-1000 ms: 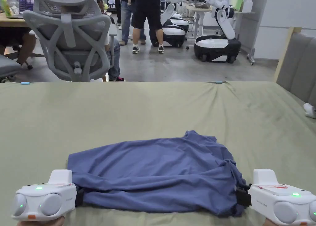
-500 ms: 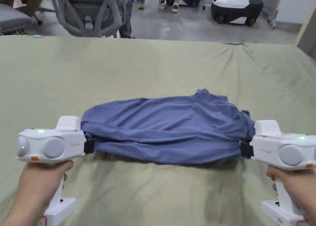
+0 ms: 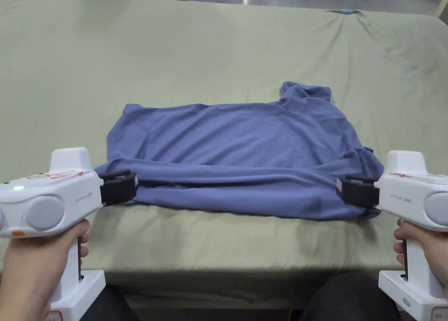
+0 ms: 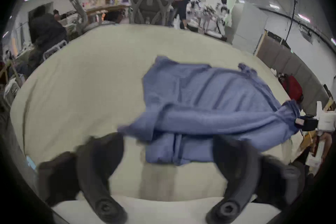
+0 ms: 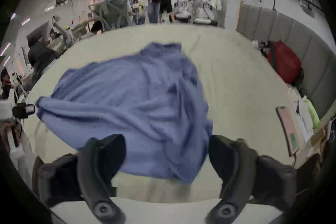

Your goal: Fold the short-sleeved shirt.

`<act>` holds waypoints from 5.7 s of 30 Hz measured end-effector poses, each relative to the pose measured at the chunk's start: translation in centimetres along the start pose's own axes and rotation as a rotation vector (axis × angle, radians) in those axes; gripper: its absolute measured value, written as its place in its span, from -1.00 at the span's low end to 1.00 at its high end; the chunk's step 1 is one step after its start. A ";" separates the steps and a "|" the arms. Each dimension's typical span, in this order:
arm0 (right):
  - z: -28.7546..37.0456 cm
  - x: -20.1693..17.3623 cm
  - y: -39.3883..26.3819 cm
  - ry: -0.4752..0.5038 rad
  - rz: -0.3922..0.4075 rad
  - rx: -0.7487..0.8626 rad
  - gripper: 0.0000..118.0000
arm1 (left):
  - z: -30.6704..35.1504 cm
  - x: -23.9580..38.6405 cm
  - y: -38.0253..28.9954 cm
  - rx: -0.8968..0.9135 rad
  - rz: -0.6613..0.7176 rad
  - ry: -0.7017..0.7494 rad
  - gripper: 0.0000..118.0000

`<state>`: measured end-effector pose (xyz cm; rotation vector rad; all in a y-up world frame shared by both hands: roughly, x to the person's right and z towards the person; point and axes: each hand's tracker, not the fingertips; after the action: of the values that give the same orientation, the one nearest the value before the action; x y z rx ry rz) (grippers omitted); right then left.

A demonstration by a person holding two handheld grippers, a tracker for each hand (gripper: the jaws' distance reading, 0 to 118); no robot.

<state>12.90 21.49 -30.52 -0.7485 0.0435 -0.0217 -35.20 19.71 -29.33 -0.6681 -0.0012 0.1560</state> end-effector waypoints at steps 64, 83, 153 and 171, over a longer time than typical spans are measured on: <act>-3.6 1.8 12.8 -0.019 0.138 0.027 -0.97 | -6.5 1.0 14.6 -0.045 -0.215 -0.083 -0.99; 1.5 -5.7 2.9 0.023 0.154 0.209 0.87 | 1.2 7.9 3.6 0.179 -0.155 0.005 0.80; 1.5 -12.5 -0.9 0.060 0.146 0.245 -1.00 | -6.6 7.1 3.5 0.045 -0.078 -0.186 0.72; 1.3 -12.3 -1.0 0.066 0.127 0.245 -1.00 | -10.0 9.2 1.6 -0.089 0.136 -0.335 -0.98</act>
<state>0.64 22.06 -28.46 -0.4992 0.1486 0.0685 -25.83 16.06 -38.60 -0.7248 -0.2863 0.3997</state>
